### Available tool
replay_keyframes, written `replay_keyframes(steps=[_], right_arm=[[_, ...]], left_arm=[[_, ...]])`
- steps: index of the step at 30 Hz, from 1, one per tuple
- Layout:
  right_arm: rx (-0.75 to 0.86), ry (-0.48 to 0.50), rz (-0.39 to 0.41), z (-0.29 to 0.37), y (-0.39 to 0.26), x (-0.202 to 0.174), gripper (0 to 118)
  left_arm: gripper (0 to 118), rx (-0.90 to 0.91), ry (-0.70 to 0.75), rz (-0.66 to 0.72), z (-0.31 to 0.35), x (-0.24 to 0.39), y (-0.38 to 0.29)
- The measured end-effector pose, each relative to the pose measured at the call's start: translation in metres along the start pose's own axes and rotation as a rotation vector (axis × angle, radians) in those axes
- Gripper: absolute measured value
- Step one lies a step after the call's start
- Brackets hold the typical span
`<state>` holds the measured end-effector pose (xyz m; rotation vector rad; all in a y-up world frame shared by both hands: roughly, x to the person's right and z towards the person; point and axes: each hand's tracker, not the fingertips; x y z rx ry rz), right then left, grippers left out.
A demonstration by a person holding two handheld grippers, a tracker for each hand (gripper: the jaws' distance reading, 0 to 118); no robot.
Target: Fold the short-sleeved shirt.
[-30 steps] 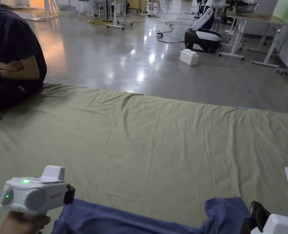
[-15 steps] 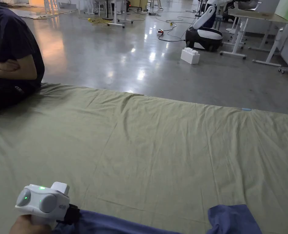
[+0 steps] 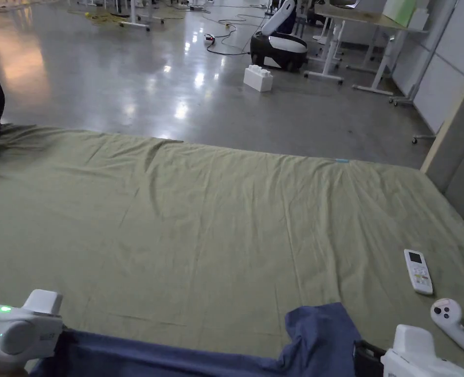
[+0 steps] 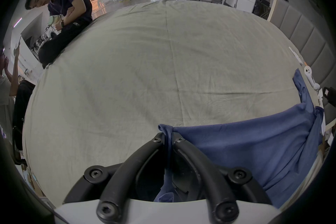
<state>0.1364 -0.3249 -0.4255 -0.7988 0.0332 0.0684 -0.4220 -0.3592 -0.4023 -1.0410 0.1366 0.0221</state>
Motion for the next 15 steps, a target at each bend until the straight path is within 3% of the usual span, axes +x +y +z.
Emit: replay_keyframes(steps=[5, 9, 11, 12, 15], right_arm=[[-0.167, -0.023, 0.090, -0.058, 0.017, 0.004, 84], [-0.254, 0.004, 0.068, -0.093, 0.015, 0.002, 84], [-0.291, 0.015, 0.071, -0.103, 0.013, -0.001, 76], [-0.307, 0.015, 0.084, -0.107, 0.010, -0.005, 64], [-0.289, 0.008, 0.109, -0.105, 0.010, -0.013, 62]], left_arm=[[7, 0.014, 0.011, -0.005, 0.006, 0.001, 0.001], [7, 0.017, 0.020, -0.004, 0.008, 0.002, 0.002], [7, 0.016, 0.021, -0.003, 0.008, 0.001, 0.003], [7, 0.014, 0.021, 0.000, 0.007, 0.000, 0.003], [7, 0.013, 0.023, 0.001, 0.009, 0.002, 0.004]])
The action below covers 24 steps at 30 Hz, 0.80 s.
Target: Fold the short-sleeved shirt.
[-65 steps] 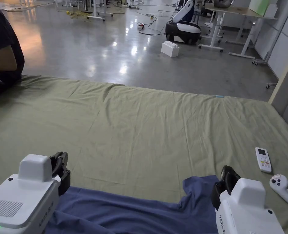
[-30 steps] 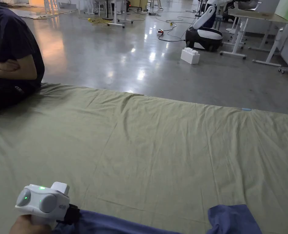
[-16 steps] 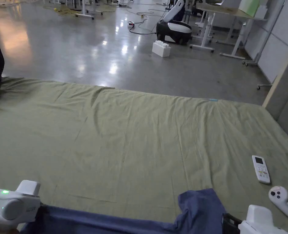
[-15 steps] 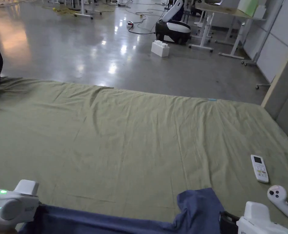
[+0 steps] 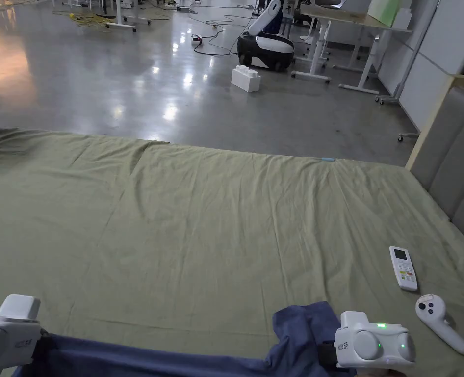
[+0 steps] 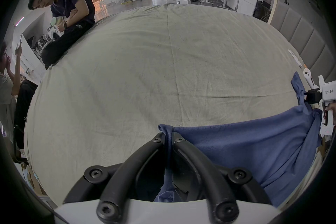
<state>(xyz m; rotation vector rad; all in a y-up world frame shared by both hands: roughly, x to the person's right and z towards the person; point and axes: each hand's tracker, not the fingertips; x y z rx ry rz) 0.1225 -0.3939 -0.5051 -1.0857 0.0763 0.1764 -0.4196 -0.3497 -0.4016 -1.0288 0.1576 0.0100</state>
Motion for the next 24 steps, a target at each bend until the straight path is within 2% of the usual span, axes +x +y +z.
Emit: replay_keyframes(steps=[2, 5, 11, 21, 22, 24], right_arm=[[0.006, 0.001, 0.000, 0.000, 0.001, -0.001, 51], [0.030, -0.017, 0.000, -0.001, 0.002, 0.003, 6], [0.089, -0.009, -0.028, 0.019, -0.006, 0.005, 3], [0.232, 0.023, -0.042, 0.097, -0.027, 0.014, 2], [0.239, 0.025, -0.039, 0.106, -0.030, 0.015, 2], [0.252, 0.035, -0.040, 0.122, -0.038, 0.018, 2]], left_arm=[[7, 0.003, 0.002, -0.006, 0.000, 0.001, 0.000], [7, 0.005, 0.000, -0.001, -0.001, -0.001, 0.000], [7, 0.018, -0.010, 0.027, 0.005, -0.004, -0.005], [7, 0.093, -0.044, 0.055, 0.034, 0.013, -0.009], [7, 0.106, -0.047, 0.053, 0.062, 0.003, -0.018], [7, 0.131, -0.064, 0.053, 0.074, 0.009, -0.024]])
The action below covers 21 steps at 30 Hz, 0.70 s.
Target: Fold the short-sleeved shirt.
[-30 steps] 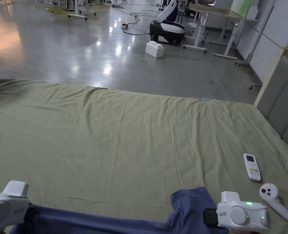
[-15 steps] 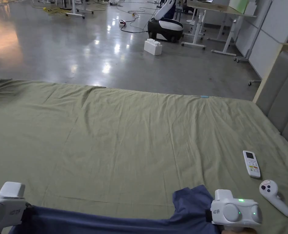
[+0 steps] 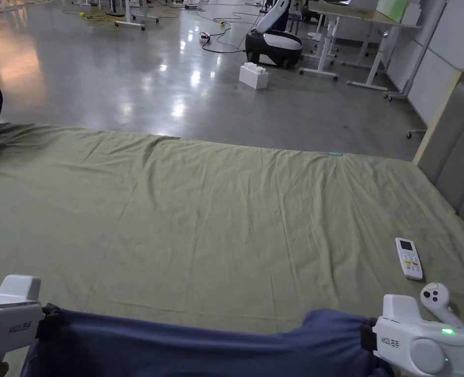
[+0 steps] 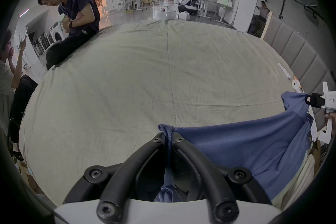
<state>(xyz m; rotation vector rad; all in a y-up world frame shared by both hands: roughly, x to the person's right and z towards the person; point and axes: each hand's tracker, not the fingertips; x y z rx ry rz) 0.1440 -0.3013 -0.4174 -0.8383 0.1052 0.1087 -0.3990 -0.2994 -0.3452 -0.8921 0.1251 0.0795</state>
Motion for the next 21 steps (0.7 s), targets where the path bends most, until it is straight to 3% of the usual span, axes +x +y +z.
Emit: replay_keyframes(steps=[13, 21], right_arm=[[-0.011, 0.008, 0.045, 0.088, -0.058, 0.005, 2], [-0.170, 0.002, 0.102, 0.096, -0.109, 0.004, 2]], left_arm=[[7, 0.077, -0.081, 0.000, 0.106, 0.025, -0.056], [7, -0.059, -0.115, -0.012, 0.093, -0.038, -0.088]])
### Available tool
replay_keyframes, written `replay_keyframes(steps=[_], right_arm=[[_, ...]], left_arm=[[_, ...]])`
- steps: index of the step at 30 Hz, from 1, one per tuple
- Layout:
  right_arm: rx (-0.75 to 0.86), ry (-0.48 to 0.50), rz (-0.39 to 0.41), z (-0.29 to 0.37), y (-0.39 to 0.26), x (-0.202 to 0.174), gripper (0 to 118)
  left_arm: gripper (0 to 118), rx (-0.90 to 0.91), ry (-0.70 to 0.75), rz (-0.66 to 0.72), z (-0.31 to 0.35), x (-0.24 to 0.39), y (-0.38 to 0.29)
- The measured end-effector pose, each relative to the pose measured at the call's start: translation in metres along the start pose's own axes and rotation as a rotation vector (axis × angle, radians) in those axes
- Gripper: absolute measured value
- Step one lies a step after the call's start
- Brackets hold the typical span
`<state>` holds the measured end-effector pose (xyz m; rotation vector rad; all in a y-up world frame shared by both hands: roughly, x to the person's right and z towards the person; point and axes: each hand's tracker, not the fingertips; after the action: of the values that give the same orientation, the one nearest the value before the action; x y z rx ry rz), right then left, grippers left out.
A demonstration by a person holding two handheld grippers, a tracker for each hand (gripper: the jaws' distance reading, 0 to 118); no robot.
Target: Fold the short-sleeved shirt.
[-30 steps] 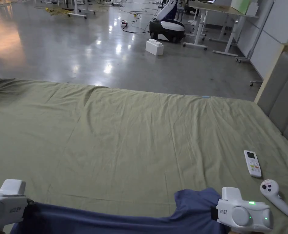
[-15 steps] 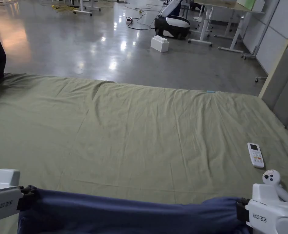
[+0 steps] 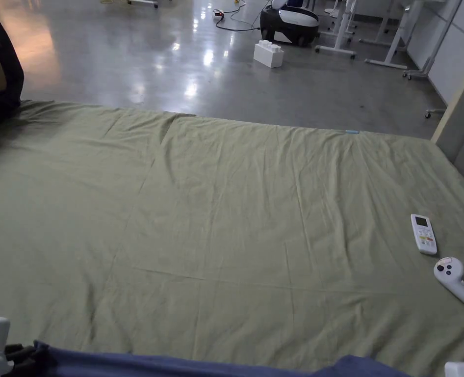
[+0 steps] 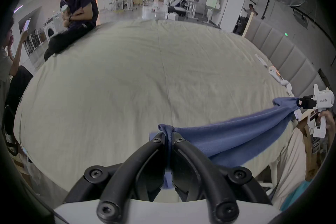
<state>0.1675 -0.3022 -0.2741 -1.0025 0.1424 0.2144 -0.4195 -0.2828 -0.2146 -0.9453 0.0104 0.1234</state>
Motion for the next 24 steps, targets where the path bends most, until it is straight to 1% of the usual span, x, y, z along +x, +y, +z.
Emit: replay_keyframes(steps=[1, 3, 10, 14, 18, 20, 21, 22, 23, 24], right_arm=[[-0.025, -0.010, 0.007, -0.005, -0.005, -0.001, 2], [-0.062, -0.020, 0.029, -0.015, -0.013, -0.003, 2], [-0.142, -0.055, 0.070, -0.047, -0.027, -0.010, 2], [-0.148, -0.067, 0.073, -0.059, -0.031, -0.020, 3], [-0.134, -0.089, 0.074, -0.058, -0.033, -0.030, 3], [-0.134, -0.092, 0.078, -0.049, -0.030, -0.032, 8], [-0.134, -0.091, 0.076, -0.042, -0.026, -0.033, 21], [-0.134, -0.092, 0.073, -0.035, -0.021, -0.035, 39], [-0.126, -0.101, 0.071, -0.028, -0.017, -0.037, 59], [-0.096, -0.117, 0.070, -0.023, -0.011, -0.033, 86]], left_arm=[[7, -0.031, 0.010, -0.023, -0.009, -0.011, -0.010], [7, -0.083, 0.029, -0.055, -0.017, -0.014, -0.015], [7, -0.180, 0.032, -0.074, -0.045, -0.011, -0.034], [7, -0.220, 0.057, -0.089, -0.066, -0.003, -0.042], [7, -0.217, 0.075, -0.098, -0.075, -0.005, -0.047], [8, -0.217, 0.067, -0.075, -0.072, -0.011, -0.043], [11, -0.213, 0.059, -0.049, -0.065, -0.012, -0.041], [15, -0.198, 0.054, -0.035, -0.062, -0.013, -0.039], [23, -0.173, 0.050, -0.031, -0.057, -0.014, -0.036], [40, -0.139, 0.051, -0.029, -0.053, -0.014, -0.032]])
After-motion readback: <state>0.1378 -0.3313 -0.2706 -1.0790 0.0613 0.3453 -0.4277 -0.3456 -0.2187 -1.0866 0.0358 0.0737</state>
